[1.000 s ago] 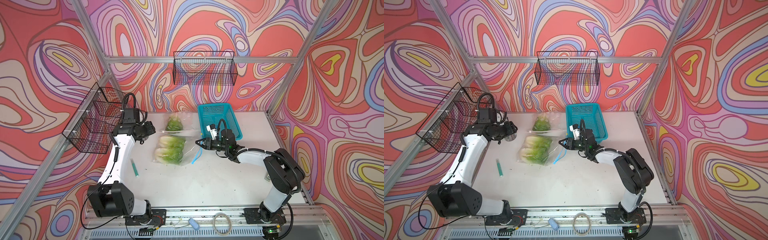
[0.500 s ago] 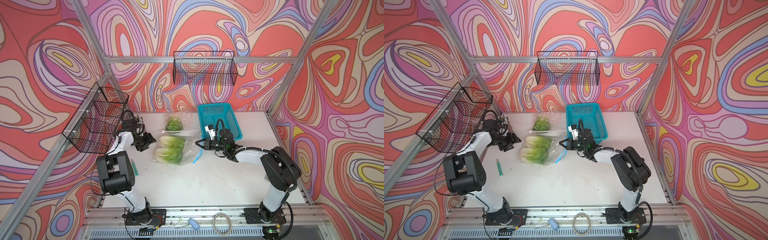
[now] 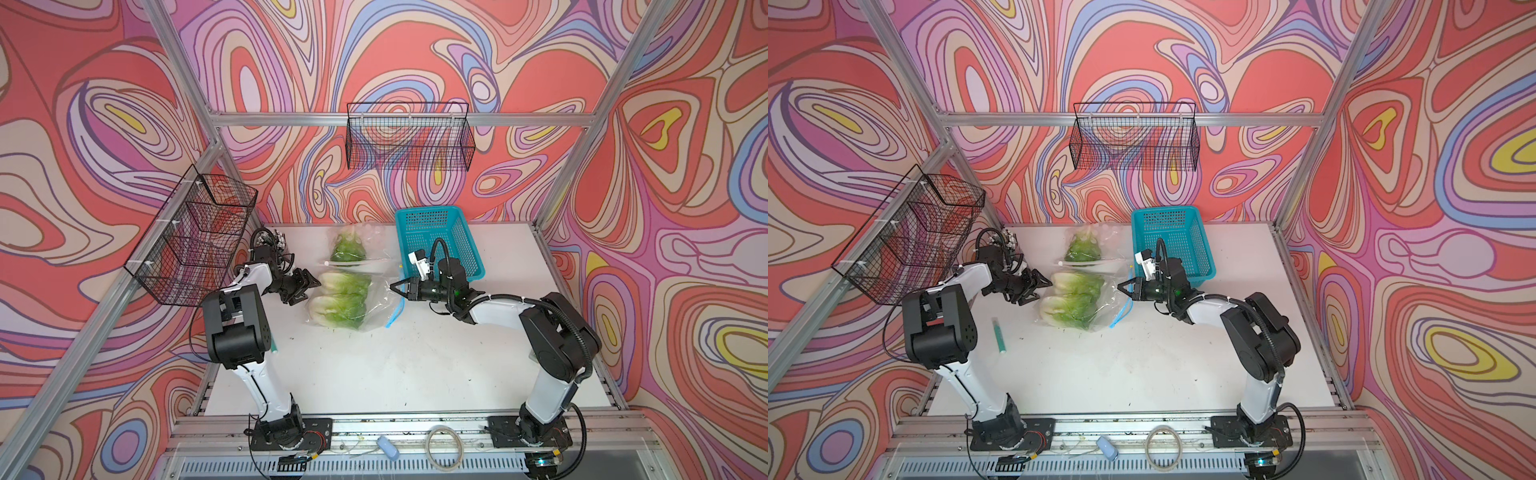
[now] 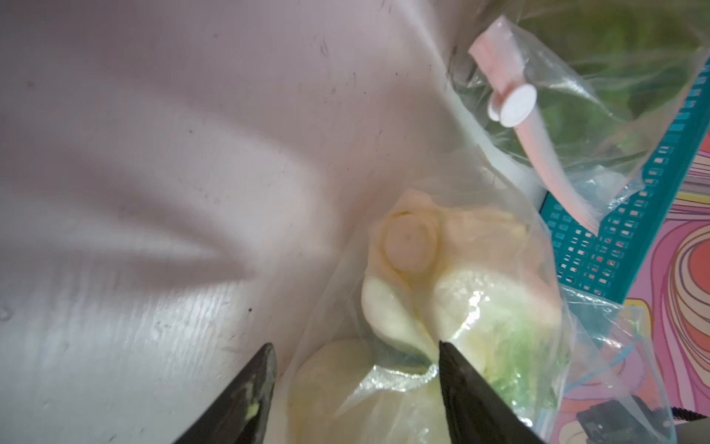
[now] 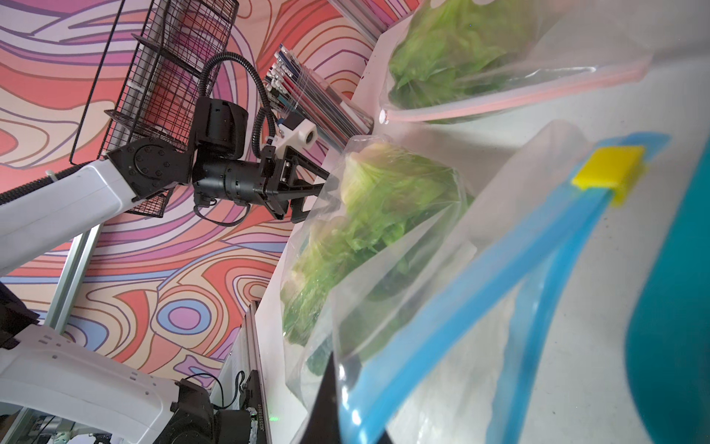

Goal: Open the zip-top bag and take out the chinese cabbages
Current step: Adjust the zipper food storage bag at the center of the board.

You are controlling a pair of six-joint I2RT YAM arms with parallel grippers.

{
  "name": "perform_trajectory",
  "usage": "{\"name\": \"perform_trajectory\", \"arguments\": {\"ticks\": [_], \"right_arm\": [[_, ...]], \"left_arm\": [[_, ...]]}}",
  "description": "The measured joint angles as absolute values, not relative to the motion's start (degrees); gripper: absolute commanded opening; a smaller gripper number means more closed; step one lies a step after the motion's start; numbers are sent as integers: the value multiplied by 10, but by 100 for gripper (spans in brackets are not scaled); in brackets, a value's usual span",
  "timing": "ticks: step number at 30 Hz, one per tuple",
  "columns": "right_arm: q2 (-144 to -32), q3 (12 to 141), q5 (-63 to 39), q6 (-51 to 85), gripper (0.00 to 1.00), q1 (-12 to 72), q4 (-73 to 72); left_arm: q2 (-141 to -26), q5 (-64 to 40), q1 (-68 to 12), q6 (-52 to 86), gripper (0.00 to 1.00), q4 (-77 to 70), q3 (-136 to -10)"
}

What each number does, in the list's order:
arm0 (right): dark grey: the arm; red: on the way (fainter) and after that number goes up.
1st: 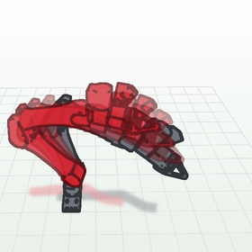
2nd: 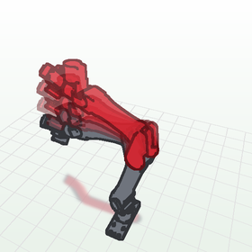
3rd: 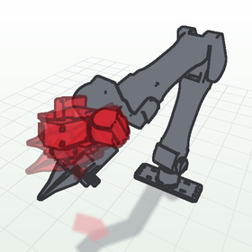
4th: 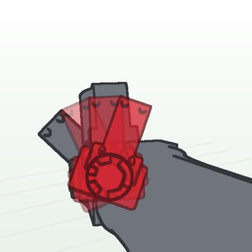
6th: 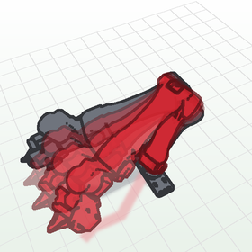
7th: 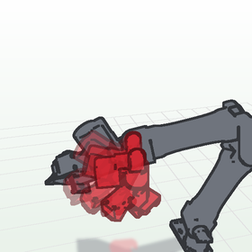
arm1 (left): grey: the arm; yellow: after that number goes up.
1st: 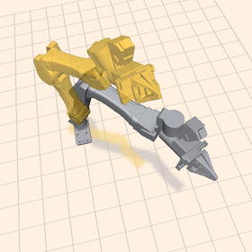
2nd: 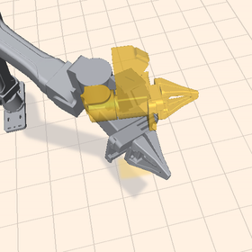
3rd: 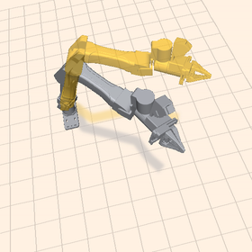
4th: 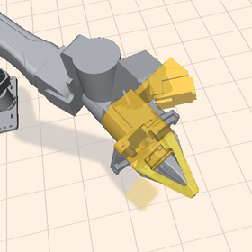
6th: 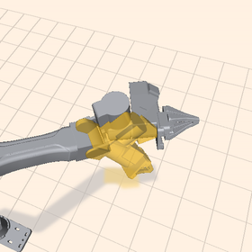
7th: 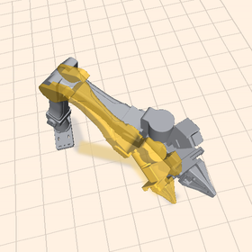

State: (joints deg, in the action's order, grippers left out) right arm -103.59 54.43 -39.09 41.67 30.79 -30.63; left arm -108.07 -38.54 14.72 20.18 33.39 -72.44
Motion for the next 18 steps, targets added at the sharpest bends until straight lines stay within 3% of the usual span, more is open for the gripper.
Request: {"name": "perform_trajectory", "arguments": {"ticks": [5, 16, 18], "right_arm": [[-1038, 544, -394, 417, 0, 308, -311], [-1039, 544, -396, 425, 0, 308, -324], [-1039, 544, -397, 426, 0, 308, -324]], "left_arm": [[-1083, -415, 147, 213, 52, 300, -708], [-1093, -465, 148, 242, 0, 267, -692], [-1093, -465, 150, 244, 0, 267, -686]]}}
